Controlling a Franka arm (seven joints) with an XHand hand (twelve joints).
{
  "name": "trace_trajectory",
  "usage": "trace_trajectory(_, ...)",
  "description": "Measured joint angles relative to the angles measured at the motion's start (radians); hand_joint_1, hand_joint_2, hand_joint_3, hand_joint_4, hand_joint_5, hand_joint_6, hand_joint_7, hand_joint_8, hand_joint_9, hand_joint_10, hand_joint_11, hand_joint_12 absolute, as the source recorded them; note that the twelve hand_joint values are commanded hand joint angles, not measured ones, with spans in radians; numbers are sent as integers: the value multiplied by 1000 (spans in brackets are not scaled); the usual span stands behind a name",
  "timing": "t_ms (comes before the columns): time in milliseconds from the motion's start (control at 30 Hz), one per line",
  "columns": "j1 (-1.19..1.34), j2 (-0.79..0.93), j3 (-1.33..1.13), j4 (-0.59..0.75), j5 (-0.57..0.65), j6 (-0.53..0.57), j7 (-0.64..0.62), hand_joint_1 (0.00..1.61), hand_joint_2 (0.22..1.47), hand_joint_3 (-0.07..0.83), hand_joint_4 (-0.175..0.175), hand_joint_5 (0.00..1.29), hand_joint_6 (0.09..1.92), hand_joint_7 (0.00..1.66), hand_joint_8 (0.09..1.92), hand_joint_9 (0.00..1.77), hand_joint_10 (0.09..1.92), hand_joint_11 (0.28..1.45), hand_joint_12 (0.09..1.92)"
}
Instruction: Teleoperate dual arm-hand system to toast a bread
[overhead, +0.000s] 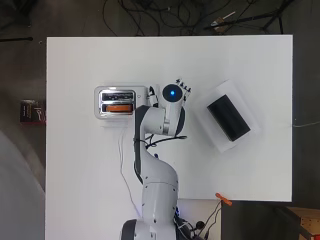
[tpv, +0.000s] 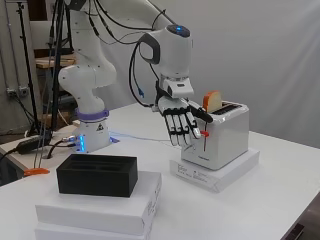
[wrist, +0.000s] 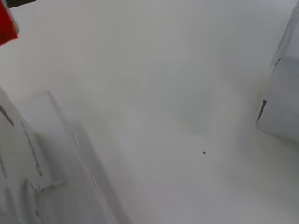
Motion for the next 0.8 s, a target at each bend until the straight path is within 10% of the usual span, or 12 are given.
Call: trace_trajectory(800,-5,104,-28,-18,3,92,-62,0,805,0,-63,93,87,409,87,496,87,481,87)
